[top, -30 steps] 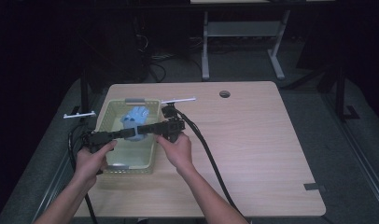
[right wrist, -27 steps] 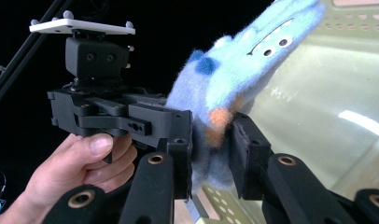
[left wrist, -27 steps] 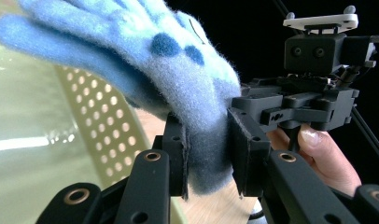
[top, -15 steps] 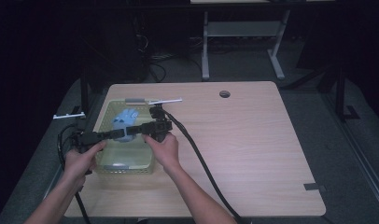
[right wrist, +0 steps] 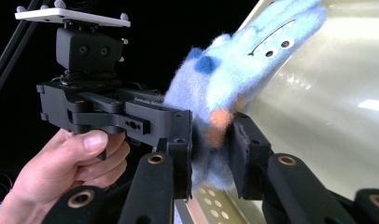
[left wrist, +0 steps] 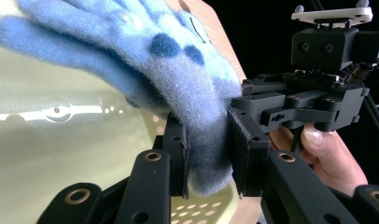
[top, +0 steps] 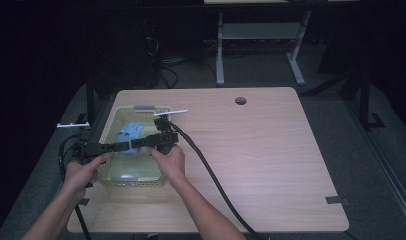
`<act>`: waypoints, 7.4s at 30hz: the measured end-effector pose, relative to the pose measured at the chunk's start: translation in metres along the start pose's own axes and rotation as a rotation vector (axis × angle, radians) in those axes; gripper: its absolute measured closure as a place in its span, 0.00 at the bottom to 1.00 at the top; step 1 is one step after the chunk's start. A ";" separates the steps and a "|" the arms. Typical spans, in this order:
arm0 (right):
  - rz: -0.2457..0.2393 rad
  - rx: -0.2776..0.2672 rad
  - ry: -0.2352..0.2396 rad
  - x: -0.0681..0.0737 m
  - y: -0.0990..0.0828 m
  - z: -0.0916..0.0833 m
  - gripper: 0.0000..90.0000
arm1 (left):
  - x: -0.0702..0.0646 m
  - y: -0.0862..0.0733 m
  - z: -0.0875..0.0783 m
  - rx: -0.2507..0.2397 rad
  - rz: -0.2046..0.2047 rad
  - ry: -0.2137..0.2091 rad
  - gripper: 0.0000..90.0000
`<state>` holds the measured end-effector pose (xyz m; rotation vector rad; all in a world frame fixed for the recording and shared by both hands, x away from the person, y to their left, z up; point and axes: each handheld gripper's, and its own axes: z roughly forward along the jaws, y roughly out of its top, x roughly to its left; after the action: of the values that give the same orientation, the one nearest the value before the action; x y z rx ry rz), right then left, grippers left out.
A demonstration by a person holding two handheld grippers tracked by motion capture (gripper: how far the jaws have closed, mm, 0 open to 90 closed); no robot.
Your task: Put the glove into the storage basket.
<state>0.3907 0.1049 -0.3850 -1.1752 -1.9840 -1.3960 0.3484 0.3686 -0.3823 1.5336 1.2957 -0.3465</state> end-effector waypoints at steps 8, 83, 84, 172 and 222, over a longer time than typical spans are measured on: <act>0.016 0.011 -0.001 -0.005 -0.002 0.009 0.79 | 0.008 0.001 0.000 0.031 -0.002 0.010 0.80; -0.049 -0.093 -0.110 -0.012 -0.011 -0.043 0.70 | 0.019 0.010 0.052 0.359 -0.046 0.450 0.55; -0.049 -0.093 -0.110 -0.012 -0.011 -0.043 0.70 | 0.018 0.011 0.049 0.365 -0.037 0.451 0.55; 0.075 -0.328 -0.196 -0.083 -0.057 -0.241 0.42 | -0.096 0.001 0.117 0.222 0.305 0.109 0.37; 0.159 -0.393 -0.295 -0.122 -0.114 -0.335 0.36 | -0.146 -0.027 0.195 0.274 0.385 -0.030 0.29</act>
<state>0.3242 -0.2629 -0.4059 -1.7615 -1.7941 -1.6537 0.3462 0.1244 -0.3657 1.9587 0.9282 -0.3049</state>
